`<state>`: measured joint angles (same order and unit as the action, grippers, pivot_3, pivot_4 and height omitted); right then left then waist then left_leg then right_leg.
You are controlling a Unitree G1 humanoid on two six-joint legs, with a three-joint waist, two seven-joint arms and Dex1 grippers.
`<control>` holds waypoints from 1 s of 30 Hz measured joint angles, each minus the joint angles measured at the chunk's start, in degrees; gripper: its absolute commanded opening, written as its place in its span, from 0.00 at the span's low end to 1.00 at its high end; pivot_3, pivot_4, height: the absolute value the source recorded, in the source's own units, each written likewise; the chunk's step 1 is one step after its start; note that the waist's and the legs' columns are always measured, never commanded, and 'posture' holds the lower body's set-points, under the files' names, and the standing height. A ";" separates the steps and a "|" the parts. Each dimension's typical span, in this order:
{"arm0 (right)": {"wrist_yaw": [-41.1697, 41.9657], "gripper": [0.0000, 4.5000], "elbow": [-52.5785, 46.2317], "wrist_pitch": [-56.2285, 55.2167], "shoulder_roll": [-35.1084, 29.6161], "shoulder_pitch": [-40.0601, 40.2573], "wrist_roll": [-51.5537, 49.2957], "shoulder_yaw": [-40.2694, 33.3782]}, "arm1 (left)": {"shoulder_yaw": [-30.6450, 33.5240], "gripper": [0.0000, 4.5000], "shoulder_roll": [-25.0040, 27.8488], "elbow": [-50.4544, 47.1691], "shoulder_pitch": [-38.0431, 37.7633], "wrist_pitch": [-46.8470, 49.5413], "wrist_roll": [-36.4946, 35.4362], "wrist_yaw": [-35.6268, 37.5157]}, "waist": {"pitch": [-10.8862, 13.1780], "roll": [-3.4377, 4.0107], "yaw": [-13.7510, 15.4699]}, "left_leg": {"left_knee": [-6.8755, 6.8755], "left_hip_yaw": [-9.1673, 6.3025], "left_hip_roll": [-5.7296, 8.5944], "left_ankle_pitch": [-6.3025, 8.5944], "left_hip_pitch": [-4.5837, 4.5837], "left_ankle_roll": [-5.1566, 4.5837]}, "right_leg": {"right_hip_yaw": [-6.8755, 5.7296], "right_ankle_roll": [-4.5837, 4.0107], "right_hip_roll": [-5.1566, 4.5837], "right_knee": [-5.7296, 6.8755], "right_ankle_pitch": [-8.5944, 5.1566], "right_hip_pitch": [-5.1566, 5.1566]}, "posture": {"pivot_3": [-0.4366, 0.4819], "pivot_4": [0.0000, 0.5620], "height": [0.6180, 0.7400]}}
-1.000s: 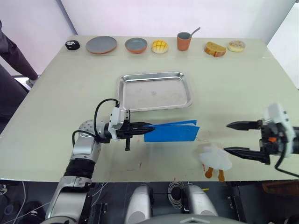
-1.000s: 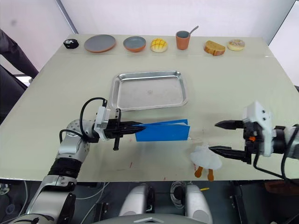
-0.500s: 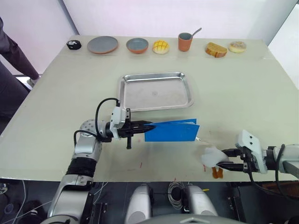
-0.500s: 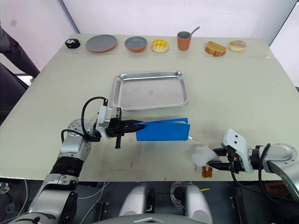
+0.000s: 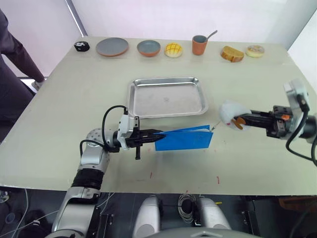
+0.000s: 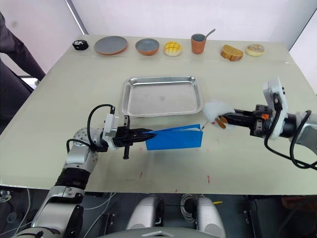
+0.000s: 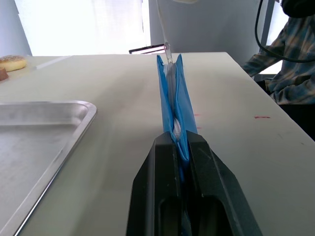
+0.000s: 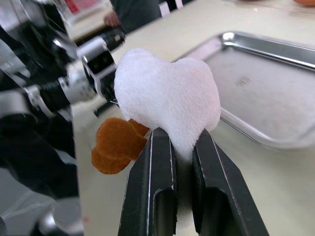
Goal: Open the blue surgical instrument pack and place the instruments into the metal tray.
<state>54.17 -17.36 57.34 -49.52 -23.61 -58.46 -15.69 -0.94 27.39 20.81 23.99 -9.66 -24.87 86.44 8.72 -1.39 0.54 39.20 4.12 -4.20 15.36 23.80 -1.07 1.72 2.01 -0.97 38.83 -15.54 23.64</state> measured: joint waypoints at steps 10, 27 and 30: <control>-1.09 0.03 -0.43 -1.05 8.39 -11.47 4.83 14.83 | -1.07 0.00 -0.31 2.69 2.44 -1.28 0.94 0.57 | -0.01 0.03 0.06 | 0.02 -0.03 0.00 0.00 0.01 -0.01 | -0.02 0.00 0.01 0.02 0.00 0.02 | 0.48 0.27 1.00; -7.23 0.03 2.70 -3.85 27.09 -15.72 12.86 24.09 | -0.89 0.00 -0.78 2.88 1.51 -2.71 0.49 0.53 | -0.03 0.06 0.09 | 0.02 -0.03 0.00 0.00 0.02 0.00 | -0.08 0.00 -0.01 0.04 0.00 0.03 | 0.48 0.27 1.00; -7.72 0.03 4.19 -3.85 29.73 -16.56 13.54 24.76 | -0.91 0.00 -0.83 2.88 1.51 -2.70 0.54 0.11 | -0.03 0.06 0.07 | 0.02 -0.03 0.00 0.00 0.02 0.00 | -0.08 0.00 -0.01 0.05 0.00 0.03 | 0.48 0.27 1.00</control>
<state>46.46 -13.18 53.50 -19.78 -40.17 -44.92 9.07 -1.84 26.56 23.70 25.49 -12.36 -24.33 86.55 8.70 -1.33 0.61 39.22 4.09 -4.20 15.36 23.82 -1.07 1.63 2.01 -0.98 38.87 -15.54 23.67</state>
